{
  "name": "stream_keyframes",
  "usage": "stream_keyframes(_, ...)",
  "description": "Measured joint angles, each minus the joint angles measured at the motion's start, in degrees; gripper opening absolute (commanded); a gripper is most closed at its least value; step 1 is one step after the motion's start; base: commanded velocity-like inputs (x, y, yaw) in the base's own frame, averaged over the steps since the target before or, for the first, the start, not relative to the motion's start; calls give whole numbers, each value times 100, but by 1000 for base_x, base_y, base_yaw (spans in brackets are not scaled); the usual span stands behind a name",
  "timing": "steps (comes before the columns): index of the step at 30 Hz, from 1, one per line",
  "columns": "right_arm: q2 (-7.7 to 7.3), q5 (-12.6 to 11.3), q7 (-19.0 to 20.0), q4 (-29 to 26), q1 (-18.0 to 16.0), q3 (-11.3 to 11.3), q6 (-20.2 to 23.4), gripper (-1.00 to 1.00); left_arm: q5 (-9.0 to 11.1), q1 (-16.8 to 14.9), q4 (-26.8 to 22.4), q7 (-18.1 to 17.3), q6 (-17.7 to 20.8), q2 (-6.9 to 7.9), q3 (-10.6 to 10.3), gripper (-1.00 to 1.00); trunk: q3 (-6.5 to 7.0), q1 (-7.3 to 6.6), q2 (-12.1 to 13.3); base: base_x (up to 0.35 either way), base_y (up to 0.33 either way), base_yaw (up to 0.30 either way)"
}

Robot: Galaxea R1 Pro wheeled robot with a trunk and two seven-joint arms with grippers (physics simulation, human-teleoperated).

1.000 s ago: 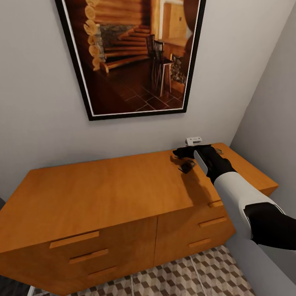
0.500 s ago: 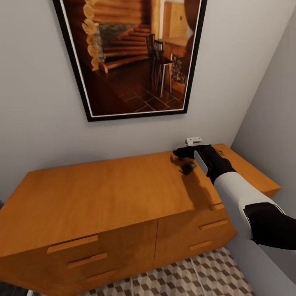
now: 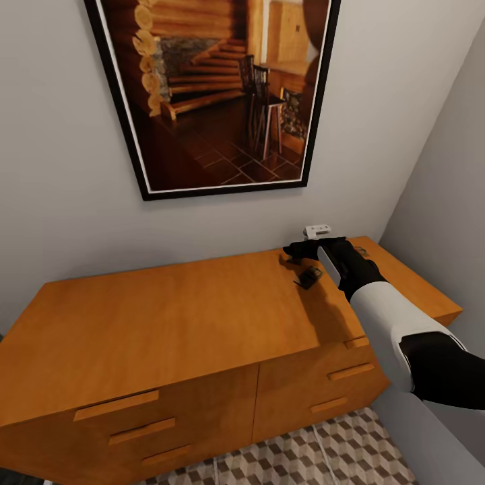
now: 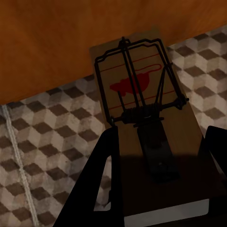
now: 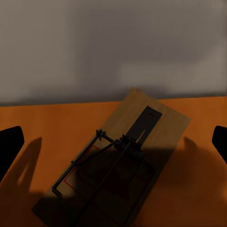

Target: Take the four mousetraps from the cabinet in the bathroom and place them on the bathroom floor. Make sure all four end up on the same floor surface, and ensure that at least two of them are either under or directly next to the same bathroom sink.

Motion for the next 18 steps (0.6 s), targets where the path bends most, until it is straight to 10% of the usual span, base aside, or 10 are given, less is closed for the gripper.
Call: stream_keyframes(18,0,3,0,0,-2,0,0,100,0,0,0,0,0,0,0,-100,0,0,0,0,0,0)
